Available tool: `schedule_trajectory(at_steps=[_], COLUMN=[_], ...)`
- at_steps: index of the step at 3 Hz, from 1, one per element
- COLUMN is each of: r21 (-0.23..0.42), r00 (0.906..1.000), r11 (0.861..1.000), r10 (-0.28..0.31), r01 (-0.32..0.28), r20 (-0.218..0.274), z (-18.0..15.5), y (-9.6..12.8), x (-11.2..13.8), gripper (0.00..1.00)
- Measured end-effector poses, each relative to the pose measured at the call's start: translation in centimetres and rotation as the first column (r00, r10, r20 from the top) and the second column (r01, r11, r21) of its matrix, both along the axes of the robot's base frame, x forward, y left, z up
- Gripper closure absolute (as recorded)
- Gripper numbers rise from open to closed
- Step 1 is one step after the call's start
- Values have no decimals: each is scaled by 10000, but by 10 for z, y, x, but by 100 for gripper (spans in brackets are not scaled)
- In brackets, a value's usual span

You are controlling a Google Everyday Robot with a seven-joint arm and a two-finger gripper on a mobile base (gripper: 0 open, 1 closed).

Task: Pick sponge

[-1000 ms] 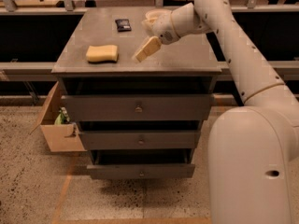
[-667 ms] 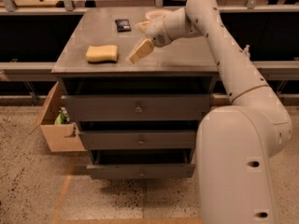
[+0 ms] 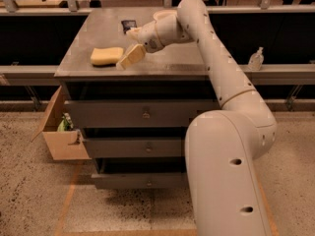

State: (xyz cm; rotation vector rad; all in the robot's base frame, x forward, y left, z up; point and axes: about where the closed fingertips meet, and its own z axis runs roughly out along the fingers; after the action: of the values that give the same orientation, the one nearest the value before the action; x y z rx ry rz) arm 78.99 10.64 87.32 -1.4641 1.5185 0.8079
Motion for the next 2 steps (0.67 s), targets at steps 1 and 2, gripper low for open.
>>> schedule_trajectory(at_steps=[1, 2], r21=[230, 497], r00=[9992, 9956], r11=[9997, 9974], r10=[128, 567], r01=[-119, -531], r20=[-374, -742], z=[-10, -24], y=[22, 45], x=[5, 5], gripper=[0, 15])
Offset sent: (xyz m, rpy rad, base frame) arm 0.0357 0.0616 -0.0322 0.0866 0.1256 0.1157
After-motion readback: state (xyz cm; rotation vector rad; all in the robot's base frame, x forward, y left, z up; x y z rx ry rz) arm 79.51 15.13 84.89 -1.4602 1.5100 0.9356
